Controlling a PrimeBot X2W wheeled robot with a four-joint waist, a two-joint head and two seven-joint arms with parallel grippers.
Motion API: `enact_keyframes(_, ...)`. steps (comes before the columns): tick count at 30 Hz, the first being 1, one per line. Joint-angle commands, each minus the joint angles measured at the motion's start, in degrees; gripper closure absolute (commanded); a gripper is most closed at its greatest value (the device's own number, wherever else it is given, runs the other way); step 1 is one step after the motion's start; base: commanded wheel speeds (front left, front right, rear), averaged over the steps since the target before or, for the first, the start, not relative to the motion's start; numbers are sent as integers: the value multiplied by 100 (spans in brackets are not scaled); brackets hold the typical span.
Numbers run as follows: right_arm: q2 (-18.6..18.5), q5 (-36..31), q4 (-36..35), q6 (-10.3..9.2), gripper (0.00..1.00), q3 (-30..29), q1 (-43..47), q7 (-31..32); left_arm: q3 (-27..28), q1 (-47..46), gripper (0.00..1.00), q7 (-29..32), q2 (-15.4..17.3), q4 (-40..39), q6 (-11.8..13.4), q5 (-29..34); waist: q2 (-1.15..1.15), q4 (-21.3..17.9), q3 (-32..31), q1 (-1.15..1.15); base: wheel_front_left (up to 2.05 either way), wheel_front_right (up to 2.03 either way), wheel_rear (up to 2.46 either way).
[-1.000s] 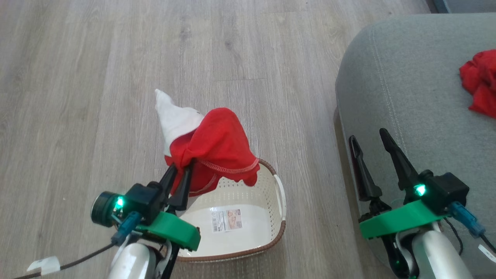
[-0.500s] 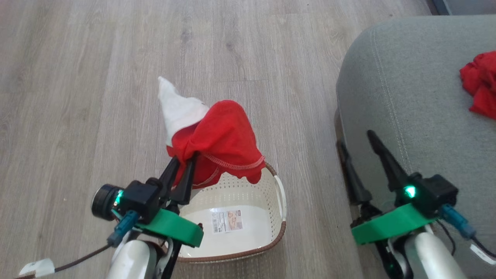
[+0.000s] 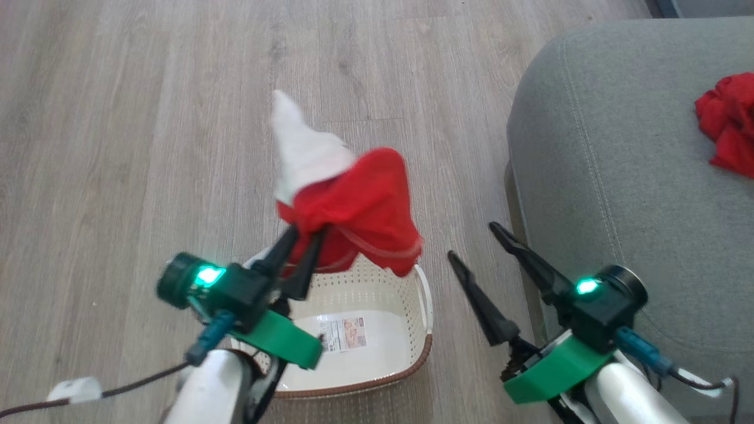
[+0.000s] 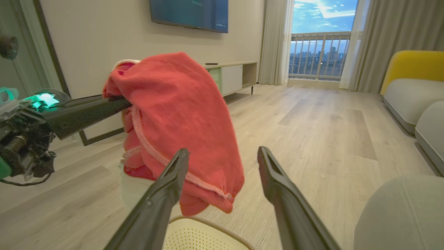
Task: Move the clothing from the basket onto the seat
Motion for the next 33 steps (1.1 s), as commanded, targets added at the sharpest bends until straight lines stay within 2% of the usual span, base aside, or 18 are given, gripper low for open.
enact_keyframes(1, -98, -29, -208, -1, 0, 174, -267, -37, 84, -322, 100, -79, -16, -222, -24, 47, 0, 3, 1, 0, 0, 0, 0)
enact_keyframes(17, -375, -423, 471, -1, 0, 1178, -865, -37, -1235, -653, 100, -79, 277, -117, -112, -115, 0, 5, -32, 0, 0, 0, 0)
enact_keyframes(33, -126, -833, 1000, -1, 0, 1222, -1049, -37, -2137, -828, 100, -79, 463, 150, -113, -370, 0, 9, -34, 0, 0, 0, 0)
